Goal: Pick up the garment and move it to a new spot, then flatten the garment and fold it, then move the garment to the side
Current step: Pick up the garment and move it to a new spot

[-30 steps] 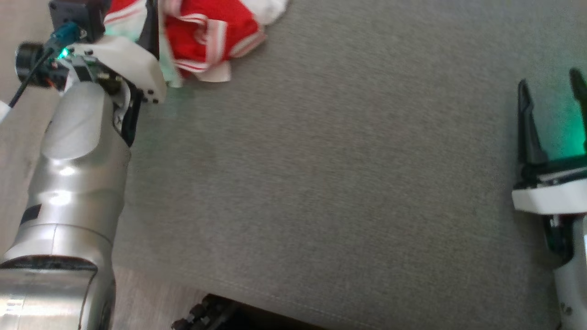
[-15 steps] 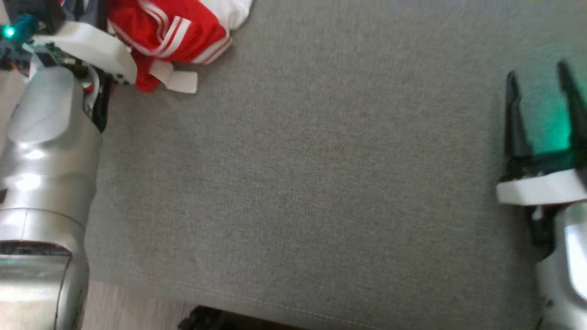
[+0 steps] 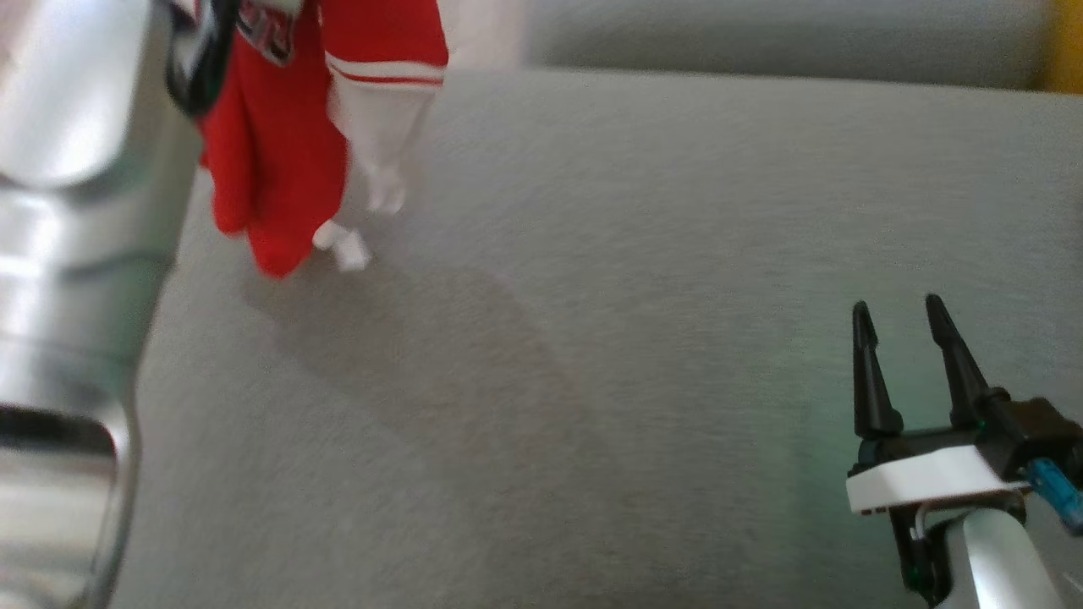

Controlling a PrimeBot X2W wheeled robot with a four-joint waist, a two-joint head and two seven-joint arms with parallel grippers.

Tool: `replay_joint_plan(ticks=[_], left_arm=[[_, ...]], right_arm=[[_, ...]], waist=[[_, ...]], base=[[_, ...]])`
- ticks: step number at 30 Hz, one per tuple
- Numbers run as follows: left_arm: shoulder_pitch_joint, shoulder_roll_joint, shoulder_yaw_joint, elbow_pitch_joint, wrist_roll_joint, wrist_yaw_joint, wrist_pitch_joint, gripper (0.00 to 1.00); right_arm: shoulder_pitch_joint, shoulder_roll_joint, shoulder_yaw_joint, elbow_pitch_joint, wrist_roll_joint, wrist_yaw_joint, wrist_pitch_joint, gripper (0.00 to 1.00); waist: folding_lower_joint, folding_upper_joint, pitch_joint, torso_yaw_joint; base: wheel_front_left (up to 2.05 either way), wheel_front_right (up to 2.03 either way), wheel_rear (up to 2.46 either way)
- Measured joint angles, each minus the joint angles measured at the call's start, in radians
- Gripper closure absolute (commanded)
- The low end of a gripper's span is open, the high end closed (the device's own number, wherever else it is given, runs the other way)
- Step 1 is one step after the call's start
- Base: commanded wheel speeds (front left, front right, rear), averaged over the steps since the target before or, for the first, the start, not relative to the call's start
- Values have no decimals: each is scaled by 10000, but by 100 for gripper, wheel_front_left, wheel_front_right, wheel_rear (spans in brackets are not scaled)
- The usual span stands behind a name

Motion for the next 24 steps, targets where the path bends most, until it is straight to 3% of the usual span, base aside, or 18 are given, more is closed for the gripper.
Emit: replay_joint_plan(ticks=[4,10,15,19,20,21,22,24], left_arm=[[-1110,-8,-673,-263,-240,0,234,100],[-1453,-552,-1651,109,-779,-2,500,100],[-634,-627,-3053,403,-1101,0,721,100],[940,-711,-4261,853,-1283,-2,545,100],[1416,-708,-4512,1051,-1250,-2,414,96],[1882,-725,-4631,1290,-1227,2,307,30],[2318,-782,-4656,1517,-1231,82,213,0],[3038,-917,-4451,1762,-1248,554,92,0]], right_arm=[[207,127,-115,-107,96,0,2,0],[250,140,-90,-259,600,0,2,0],[223,140,157,-378,901,0,2,0],[85,142,357,-403,1108,0,2,0],[-21,142,416,-401,1147,0,2,0],[-147,142,508,-405,1145,0,2,0],[-264,142,573,-403,1145,0,2,0],[-413,144,635,-359,1145,0,2,0]], waist=[[0,0,-573,-990],[2,0,-966,-2421],[2,0,-722,-3244],[8,0,-17,-3527],[8,0,177,-3568],[8,0,370,-3599],[8,0,562,-3618],[9,-1,886,-3624]], base=[[0,0,0],[0,0,0],[0,0,0],[0,0,0],[0,0,0],[0,0,0],[0,0,0],[0,0,0]])
